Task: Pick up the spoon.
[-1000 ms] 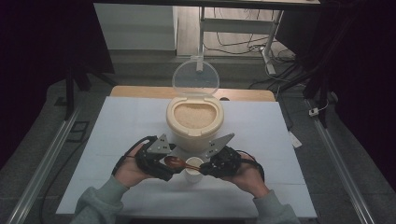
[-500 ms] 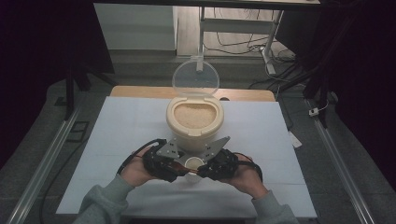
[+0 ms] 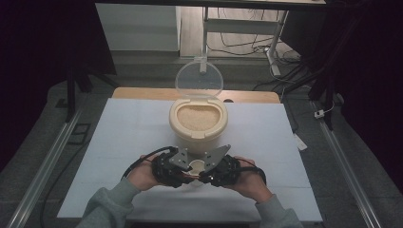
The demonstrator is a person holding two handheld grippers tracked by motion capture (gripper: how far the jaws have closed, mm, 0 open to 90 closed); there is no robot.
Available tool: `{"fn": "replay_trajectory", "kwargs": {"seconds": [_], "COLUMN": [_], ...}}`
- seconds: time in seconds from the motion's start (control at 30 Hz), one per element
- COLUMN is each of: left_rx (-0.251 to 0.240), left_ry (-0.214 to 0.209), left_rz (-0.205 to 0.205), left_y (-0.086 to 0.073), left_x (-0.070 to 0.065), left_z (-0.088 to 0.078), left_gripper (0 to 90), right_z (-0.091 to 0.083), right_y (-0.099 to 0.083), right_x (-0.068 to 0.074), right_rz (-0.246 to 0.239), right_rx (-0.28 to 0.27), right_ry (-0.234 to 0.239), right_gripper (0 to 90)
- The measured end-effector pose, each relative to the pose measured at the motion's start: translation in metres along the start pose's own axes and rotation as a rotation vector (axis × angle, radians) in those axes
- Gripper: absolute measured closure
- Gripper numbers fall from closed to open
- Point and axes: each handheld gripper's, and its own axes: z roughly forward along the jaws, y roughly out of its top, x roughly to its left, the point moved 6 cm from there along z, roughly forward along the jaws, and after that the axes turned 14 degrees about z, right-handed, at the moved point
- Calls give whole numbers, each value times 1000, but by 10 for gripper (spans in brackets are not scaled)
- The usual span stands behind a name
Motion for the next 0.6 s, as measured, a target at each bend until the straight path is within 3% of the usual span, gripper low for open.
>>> {"fn": "replay_trajectory", "kwargs": {"seconds": [0.2, 0.33, 0.53, 0.6], "left_rx": [16, 24, 12, 6], "left_ry": [-28, -33, -1, 12], "left_rz": [20, 24, 17, 9], "left_y": [0, 0, 1, 0], "left_x": [-4, -6, -5, -3], "left_z": [5, 7, 7, 6], "left_gripper": [717, 737, 763, 769], "right_z": [2, 2, 1, -5], "right_y": [-1, -1, -1, 0], "right_x": [2, 3, -3, -8], "right_rz": [-57, -60, -9, 42], "right_rx": [7, 10, -29, -84], "right_ry": [-14, -15, -24, -29], "right_gripper": [795, 794, 763, 699]}}
